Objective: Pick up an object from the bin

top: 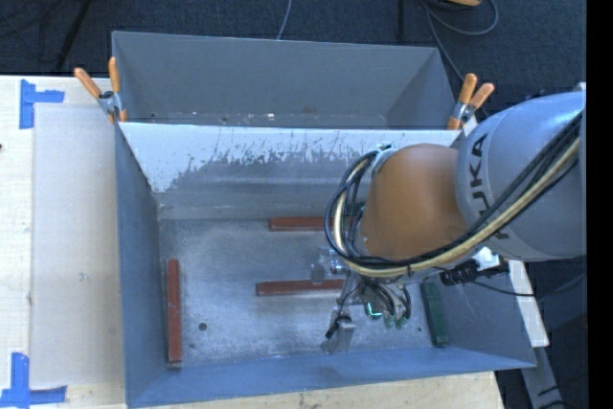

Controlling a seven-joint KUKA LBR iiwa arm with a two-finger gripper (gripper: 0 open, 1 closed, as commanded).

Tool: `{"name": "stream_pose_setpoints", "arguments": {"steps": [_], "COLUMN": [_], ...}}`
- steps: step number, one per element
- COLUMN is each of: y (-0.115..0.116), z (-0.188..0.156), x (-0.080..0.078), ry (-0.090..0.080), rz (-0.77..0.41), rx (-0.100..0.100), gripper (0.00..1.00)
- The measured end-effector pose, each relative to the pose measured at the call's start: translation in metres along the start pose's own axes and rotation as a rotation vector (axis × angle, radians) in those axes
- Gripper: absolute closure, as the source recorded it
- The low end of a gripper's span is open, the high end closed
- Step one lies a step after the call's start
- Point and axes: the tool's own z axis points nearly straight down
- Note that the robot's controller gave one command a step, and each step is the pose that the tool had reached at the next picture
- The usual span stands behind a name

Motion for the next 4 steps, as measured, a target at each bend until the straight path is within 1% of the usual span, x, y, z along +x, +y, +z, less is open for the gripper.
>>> {"name": "stream_pose_setpoints", "arguments": {"steps": [1,2,3,4], "y": [-0.001,-0.001,-0.068,-0.079], "z": [0.068,0.064,0.065,0.032], "x": [-0.07,-0.069,-0.03,0.007], "ry": [-0.011,-0.009,-0.003,-0.005], "rz": [-0.064,-0.06,-0.108,-0.115], "rx": [0.0,-0.001,0.002,0.0], "gripper": [0.0,1.0,1.0,1.0]}}
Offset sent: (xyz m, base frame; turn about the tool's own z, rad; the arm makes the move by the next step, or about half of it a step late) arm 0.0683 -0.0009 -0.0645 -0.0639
